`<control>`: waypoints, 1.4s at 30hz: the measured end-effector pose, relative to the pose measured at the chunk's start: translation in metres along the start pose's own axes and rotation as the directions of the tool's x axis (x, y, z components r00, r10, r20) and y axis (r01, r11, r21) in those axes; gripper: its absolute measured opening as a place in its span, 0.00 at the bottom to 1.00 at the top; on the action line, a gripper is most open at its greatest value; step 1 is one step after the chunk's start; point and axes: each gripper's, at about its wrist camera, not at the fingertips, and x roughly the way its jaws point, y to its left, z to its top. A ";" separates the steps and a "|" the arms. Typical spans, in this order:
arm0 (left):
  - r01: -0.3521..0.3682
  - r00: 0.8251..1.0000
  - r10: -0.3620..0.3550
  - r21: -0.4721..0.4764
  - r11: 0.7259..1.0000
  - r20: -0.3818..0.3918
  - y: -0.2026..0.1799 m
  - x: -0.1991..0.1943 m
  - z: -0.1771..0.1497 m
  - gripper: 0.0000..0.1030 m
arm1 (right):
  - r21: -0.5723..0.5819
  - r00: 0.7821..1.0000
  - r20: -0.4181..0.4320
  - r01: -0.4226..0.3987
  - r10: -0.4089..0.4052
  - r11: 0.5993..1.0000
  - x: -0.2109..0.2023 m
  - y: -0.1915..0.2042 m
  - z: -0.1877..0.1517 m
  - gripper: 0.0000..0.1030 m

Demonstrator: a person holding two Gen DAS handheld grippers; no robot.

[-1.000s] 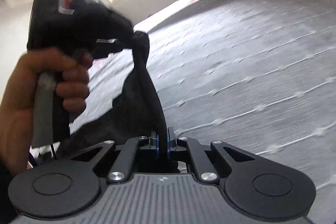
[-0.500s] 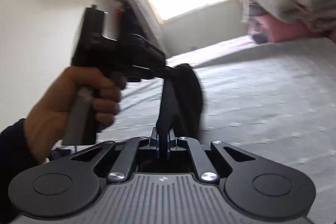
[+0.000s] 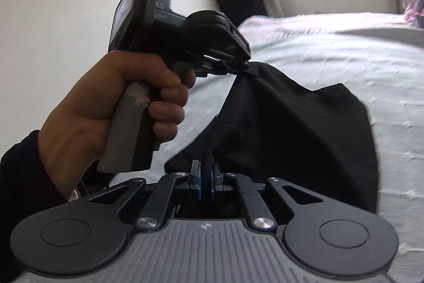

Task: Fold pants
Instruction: 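Fold the held trouser corner over onto the stack and release both grippers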

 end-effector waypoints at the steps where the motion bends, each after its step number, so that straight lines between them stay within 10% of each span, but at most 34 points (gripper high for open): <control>1: 0.004 1.000 -0.004 -0.011 1.000 -0.002 0.008 0.004 -0.004 0.02 | -0.003 1.000 -0.012 0.000 0.000 1.000 0.006 0.003 -0.002 0.50; 14: -0.077 0.996 0.081 0.088 0.993 -0.045 0.052 0.029 -0.030 0.02 | 0.140 0.996 -0.059 -0.053 0.062 0.989 0.052 -0.007 0.008 0.53; 19: -0.038 0.999 0.040 0.084 0.996 -0.025 0.060 0.025 -0.030 0.03 | 0.182 0.986 -0.081 -0.131 0.147 0.975 0.032 -0.012 0.020 0.84; 22: -0.024 0.999 0.026 0.083 0.996 -0.020 0.063 0.023 -0.029 0.03 | 0.159 0.980 -0.073 -0.171 0.184 0.972 -0.004 -0.029 0.028 0.86; 27: -0.032 0.999 0.032 0.112 0.993 0.003 0.059 0.024 -0.023 0.03 | 0.117 1.000 -0.028 0.002 0.001 0.993 -0.042 -0.072 0.036 0.88; 32: -0.049 0.999 0.052 0.159 0.986 -0.016 0.053 0.034 -0.024 0.05 | 0.053 0.975 -0.184 0.135 -0.123 0.989 -0.031 -0.076 0.018 0.88; 39: -0.206 0.973 0.183 0.174 0.963 0.141 0.037 -0.012 -0.023 0.09 | 0.018 0.957 -0.255 0.152 -0.142 0.988 -0.002 -0.070 -0.001 0.89; 42: -0.141 0.978 0.110 0.169 0.975 0.177 0.016 -0.050 -0.024 0.09 | 0.021 0.958 -0.255 0.143 -0.133 0.990 -0.001 -0.070 -0.002 0.88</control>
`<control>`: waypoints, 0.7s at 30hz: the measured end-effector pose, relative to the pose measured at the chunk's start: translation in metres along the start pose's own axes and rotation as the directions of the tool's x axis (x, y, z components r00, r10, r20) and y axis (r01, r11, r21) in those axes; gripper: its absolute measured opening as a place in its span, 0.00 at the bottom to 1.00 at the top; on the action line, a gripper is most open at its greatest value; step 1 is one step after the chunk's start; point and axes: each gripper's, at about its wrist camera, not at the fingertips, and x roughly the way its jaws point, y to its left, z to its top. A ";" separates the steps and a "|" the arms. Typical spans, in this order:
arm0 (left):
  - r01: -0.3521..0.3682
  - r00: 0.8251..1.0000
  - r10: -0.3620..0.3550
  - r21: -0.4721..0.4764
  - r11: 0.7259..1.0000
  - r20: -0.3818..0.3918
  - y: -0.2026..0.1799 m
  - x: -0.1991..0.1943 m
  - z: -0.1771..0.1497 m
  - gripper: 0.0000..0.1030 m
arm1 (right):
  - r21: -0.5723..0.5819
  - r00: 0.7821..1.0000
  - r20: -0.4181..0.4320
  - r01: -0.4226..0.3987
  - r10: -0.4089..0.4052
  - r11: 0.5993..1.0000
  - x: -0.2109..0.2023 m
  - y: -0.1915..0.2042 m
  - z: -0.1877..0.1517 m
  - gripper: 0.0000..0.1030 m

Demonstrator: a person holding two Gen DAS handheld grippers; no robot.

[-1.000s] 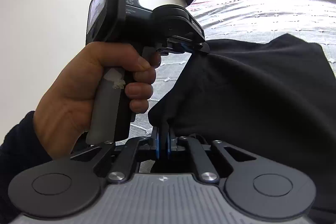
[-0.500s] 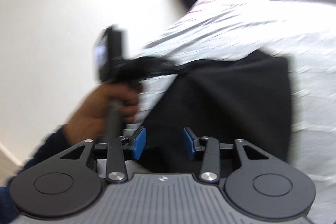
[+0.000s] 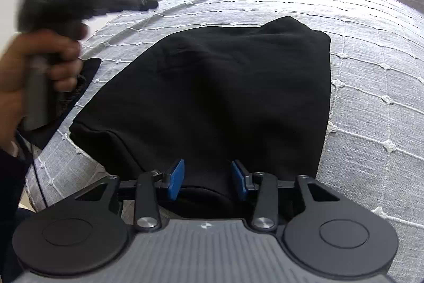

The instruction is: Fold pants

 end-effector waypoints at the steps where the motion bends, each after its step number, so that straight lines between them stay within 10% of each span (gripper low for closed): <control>1: 0.033 0.999 -0.033 -0.018 0.999 -0.003 -0.007 -0.010 0.000 0.09 | 0.011 1.000 -0.001 -0.006 0.006 1.000 0.000 -0.001 0.000 0.88; 7: 0.219 0.968 -0.226 -0.076 0.973 -0.109 -0.047 -0.039 -0.040 0.10 | 0.077 0.999 0.003 -0.034 0.034 0.996 0.005 -0.012 0.005 0.85; 21: 0.093 0.960 -0.094 -0.016 0.996 -0.264 -0.007 -0.026 -0.091 0.10 | 0.055 0.999 -0.036 -0.015 0.017 0.998 0.001 -0.021 0.004 0.79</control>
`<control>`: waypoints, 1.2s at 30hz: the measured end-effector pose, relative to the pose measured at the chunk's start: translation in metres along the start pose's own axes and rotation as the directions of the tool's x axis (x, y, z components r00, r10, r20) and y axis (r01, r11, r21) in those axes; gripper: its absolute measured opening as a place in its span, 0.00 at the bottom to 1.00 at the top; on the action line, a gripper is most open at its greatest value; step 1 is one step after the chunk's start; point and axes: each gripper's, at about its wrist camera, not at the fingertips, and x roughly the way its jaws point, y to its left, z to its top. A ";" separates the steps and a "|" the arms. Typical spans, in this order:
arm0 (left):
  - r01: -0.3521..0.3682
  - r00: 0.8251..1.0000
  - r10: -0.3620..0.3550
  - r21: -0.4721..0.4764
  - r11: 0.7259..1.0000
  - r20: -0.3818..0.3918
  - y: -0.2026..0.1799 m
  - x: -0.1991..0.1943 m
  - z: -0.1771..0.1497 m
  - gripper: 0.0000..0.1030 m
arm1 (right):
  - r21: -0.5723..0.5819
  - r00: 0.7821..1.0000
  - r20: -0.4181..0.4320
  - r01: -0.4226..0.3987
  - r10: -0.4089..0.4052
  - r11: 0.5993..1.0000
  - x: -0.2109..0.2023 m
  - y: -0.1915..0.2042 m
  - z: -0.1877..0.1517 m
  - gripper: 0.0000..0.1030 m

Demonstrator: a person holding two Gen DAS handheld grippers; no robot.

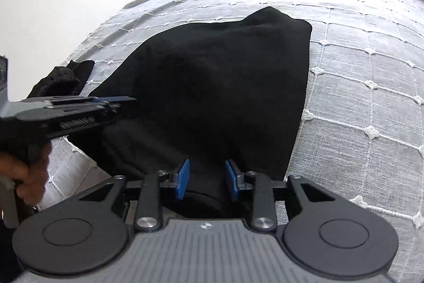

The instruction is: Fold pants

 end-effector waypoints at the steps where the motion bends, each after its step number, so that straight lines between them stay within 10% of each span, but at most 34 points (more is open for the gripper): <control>1: 0.014 1.000 -0.014 -0.018 1.000 0.002 0.006 -0.002 0.001 0.10 | 0.002 1.000 -0.005 -0.007 0.007 1.000 0.000 -0.002 0.002 0.79; 8: 0.039 0.986 -0.006 -0.199 0.979 0.165 0.049 -0.032 0.023 0.17 | 0.026 0.996 0.087 0.009 -0.011 1.000 -0.018 -0.021 0.017 0.86; 11: 0.062 0.991 -0.030 -0.245 0.967 0.132 0.060 -0.015 0.030 0.44 | 0.085 0.991 0.119 0.045 -0.055 0.995 -0.019 -0.039 0.027 0.87; 16: 0.102 0.994 -0.093 -0.207 0.973 0.052 0.066 0.024 0.036 0.47 | 0.195 0.992 0.104 0.057 -0.078 0.979 0.001 -0.062 0.036 0.87; 20: 0.129 0.991 -0.132 -0.250 0.960 0.005 0.077 0.045 0.031 0.69 | 0.270 0.994 0.099 0.016 -0.044 0.963 0.015 -0.072 0.040 0.92; 29: 0.292 0.950 -0.312 -0.320 0.902 -0.014 0.078 0.061 0.029 0.72 | 0.288 0.989 0.134 0.023 -0.064 0.957 0.026 -0.067 0.044 0.98; 36: 0.251 0.962 -0.271 -0.253 0.934 -0.044 0.062 0.066 0.029 0.72 | 0.233 0.980 0.146 0.102 -0.138 0.967 0.034 -0.057 0.045 0.98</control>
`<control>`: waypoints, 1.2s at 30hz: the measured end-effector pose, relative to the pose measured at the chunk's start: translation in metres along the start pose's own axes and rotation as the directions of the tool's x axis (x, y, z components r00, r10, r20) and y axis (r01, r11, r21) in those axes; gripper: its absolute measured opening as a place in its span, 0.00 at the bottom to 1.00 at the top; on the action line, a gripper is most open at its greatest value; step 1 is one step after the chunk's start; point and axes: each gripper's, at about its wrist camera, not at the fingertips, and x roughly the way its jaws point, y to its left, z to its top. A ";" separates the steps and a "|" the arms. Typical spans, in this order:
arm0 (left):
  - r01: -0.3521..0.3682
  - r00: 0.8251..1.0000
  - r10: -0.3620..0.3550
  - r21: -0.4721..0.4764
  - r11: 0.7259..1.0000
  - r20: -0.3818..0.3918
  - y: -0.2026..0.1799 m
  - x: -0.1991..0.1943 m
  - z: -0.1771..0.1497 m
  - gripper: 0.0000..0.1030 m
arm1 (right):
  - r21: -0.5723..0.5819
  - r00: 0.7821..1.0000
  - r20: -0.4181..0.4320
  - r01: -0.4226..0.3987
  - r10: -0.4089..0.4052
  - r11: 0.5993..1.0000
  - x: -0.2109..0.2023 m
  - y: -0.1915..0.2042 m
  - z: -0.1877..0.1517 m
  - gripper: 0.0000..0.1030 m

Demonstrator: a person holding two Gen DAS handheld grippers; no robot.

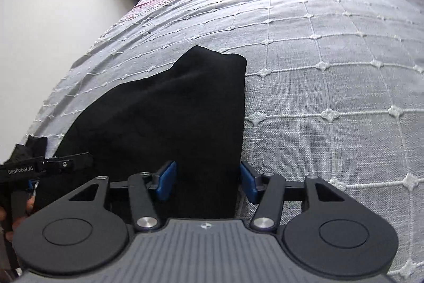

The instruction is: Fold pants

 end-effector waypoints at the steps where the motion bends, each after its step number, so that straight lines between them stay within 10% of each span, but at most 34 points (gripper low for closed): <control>1: 0.002 1.000 -0.002 -0.003 1.000 0.000 0.000 0.000 0.000 0.72 | -0.002 1.000 0.000 0.002 -0.002 1.000 0.000 0.000 0.000 0.98; 8: -0.008 1.000 0.008 -0.007 1.000 0.006 0.000 0.000 0.001 0.65 | -0.014 1.000 0.016 0.015 -0.014 1.000 -0.002 0.004 -0.003 0.94; 15: 0.003 1.000 -0.004 0.032 0.999 0.021 -0.008 0.001 -0.001 0.27 | 0.052 1.000 0.030 -0.002 0.001 0.999 0.000 0.008 -0.001 0.69; 25: -0.056 0.993 0.045 0.097 0.994 0.105 -0.041 -0.011 -0.001 0.22 | -0.107 0.991 0.131 -0.019 0.033 0.994 -0.038 0.022 0.015 0.54; 36: 0.082 0.983 -0.112 0.196 0.977 0.147 -0.146 0.013 0.026 0.23 | -0.098 0.945 0.323 0.095 -0.058 0.991 -0.116 -0.054 0.053 0.54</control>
